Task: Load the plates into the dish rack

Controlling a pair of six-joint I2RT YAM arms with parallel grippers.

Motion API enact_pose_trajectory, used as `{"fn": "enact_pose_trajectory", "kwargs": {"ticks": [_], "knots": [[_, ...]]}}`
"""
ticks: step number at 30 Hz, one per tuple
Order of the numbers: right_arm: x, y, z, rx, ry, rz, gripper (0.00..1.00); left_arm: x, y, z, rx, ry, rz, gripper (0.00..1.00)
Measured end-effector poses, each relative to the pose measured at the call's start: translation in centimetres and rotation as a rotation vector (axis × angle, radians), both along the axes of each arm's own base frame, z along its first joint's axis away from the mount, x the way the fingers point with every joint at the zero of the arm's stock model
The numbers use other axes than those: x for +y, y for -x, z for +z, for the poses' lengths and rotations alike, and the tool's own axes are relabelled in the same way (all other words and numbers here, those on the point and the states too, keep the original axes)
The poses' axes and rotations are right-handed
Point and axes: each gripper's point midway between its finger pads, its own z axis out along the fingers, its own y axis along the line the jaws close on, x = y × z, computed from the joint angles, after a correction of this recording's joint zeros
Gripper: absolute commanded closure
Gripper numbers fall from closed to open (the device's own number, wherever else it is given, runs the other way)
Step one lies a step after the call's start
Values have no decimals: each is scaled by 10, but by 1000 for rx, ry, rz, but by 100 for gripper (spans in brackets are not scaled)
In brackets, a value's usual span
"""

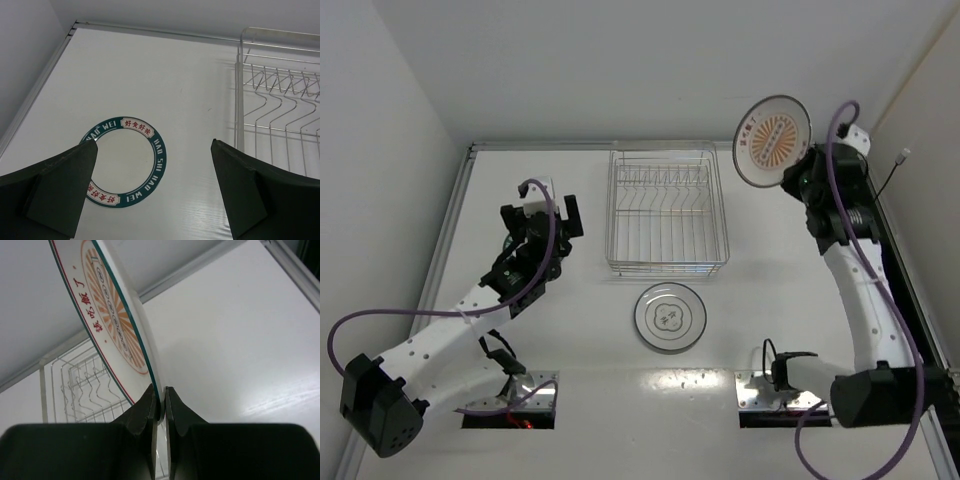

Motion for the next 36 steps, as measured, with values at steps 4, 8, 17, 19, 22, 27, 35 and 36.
{"fn": "enact_pose_trajectory", "kwargs": {"ticks": [4, 8, 17, 19, 22, 27, 35, 36], "knots": [[21, -40, 19, 22, 116, 11, 100, 2, 1, -1, 5, -6, 12, 3], [25, -86, -22, 162, 188, -6, 100, 4, 0, -3, 9, -12, 26, 3], [49, -84, -124, 453, 294, 57, 100, 5, 0, -5, 16, -20, 31, 3], [54, -83, -126, 456, 305, 66, 100, 5, 0, -6, 17, -22, 35, 3], [57, -81, -129, 457, 320, 63, 100, 6, 0, -6, 18, -23, 38, 3], [57, -75, -128, 462, 368, 38, 100, 6, -1, -8, 22, -28, 44, 3], [63, -59, -49, 288, 504, -22, 100, 6, -1, -8, 24, -30, 44, 3], [67, -57, -36, 254, 513, -21, 100, 6, -1, -8, 24, -29, 44, 3]]}}
